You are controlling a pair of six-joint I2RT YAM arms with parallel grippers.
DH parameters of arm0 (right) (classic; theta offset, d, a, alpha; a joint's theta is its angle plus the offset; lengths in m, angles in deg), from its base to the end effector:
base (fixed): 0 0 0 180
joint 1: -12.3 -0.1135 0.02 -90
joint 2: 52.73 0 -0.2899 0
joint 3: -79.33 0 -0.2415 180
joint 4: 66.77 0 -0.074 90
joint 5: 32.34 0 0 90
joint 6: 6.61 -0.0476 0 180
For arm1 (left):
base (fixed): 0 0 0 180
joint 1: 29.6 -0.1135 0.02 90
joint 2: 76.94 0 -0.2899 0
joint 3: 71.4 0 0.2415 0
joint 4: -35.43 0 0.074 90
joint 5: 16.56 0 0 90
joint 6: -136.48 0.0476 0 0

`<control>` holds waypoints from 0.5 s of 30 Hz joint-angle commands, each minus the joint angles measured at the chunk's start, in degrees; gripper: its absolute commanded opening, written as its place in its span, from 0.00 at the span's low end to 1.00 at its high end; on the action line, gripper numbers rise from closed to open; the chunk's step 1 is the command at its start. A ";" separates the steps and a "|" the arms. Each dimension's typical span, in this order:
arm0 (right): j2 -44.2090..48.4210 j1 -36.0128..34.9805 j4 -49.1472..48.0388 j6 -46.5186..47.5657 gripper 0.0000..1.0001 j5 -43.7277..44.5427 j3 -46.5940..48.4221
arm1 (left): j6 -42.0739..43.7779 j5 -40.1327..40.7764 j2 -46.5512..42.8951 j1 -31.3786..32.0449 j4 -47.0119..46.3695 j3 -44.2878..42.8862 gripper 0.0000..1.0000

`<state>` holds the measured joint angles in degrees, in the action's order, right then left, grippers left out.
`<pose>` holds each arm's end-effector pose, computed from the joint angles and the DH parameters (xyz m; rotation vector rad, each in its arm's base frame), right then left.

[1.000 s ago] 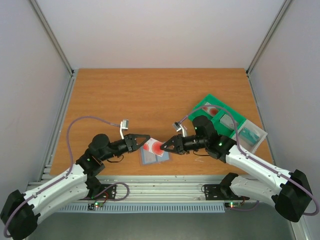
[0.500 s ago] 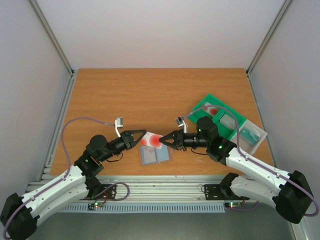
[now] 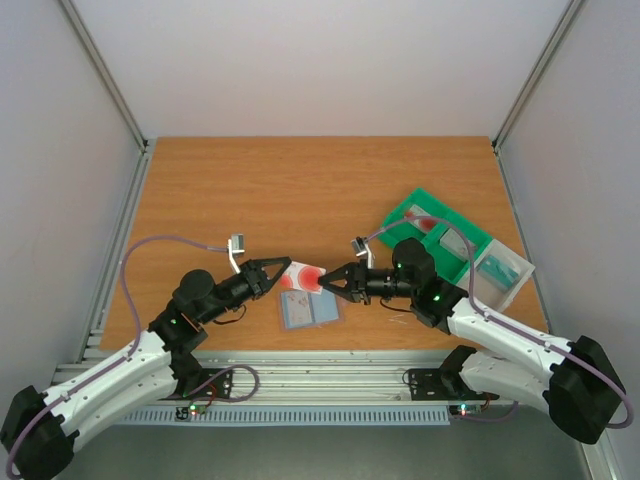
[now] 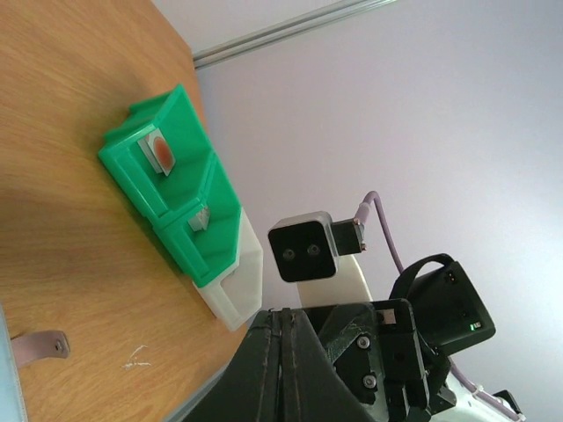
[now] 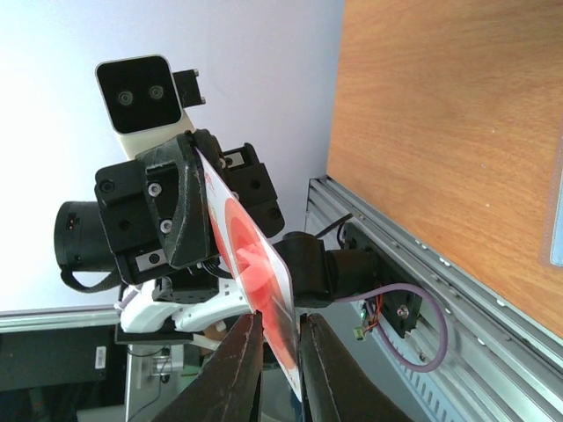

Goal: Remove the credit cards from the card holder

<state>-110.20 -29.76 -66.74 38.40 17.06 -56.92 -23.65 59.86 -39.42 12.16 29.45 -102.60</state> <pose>0.1320 0.1608 0.2745 -0.5367 2.0422 1.6399 0.1047 -0.1085 0.2628 -0.2409 1.8459 -1.6458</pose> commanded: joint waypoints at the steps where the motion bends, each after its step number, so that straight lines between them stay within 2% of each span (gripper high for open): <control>1: -0.49 0.05 -4.82 -1.92 0.13 -0.30 -0.66 | 0.17 2.04 -0.52 0.13 -1.53 0.21 0.00; 6: -0.15 0.04 -6.04 -2.04 0.01 0.12 -1.36 | 0.17 2.29 -0.99 0.14 -0.94 0.40 0.01; 10: -0.03 0.06 -6.39 -1.73 0.01 0.26 -1.72 | 0.47 2.41 -1.48 0.08 -0.32 0.41 0.02; 11: -0.04 0.05 -6.31 -1.62 0.01 0.26 -1.76 | 0.56 2.54 -1.60 0.13 0.09 0.41 0.05; 12: -0.02 0.03 -6.08 -1.34 0.01 0.32 -1.70 | 0.64 2.63 -1.80 0.13 0.68 0.19 0.15; 15: 0.59 0.04 -1.93 1.48 0.01 1.06 -0.92 | 1.44 2.19 -2.10 0.13 3.60 -0.77 0.52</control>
<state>-110.53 -29.74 -71.26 36.98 17.02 -58.10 -23.58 61.54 -40.34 12.16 31.39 -102.58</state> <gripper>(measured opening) 0.012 0.314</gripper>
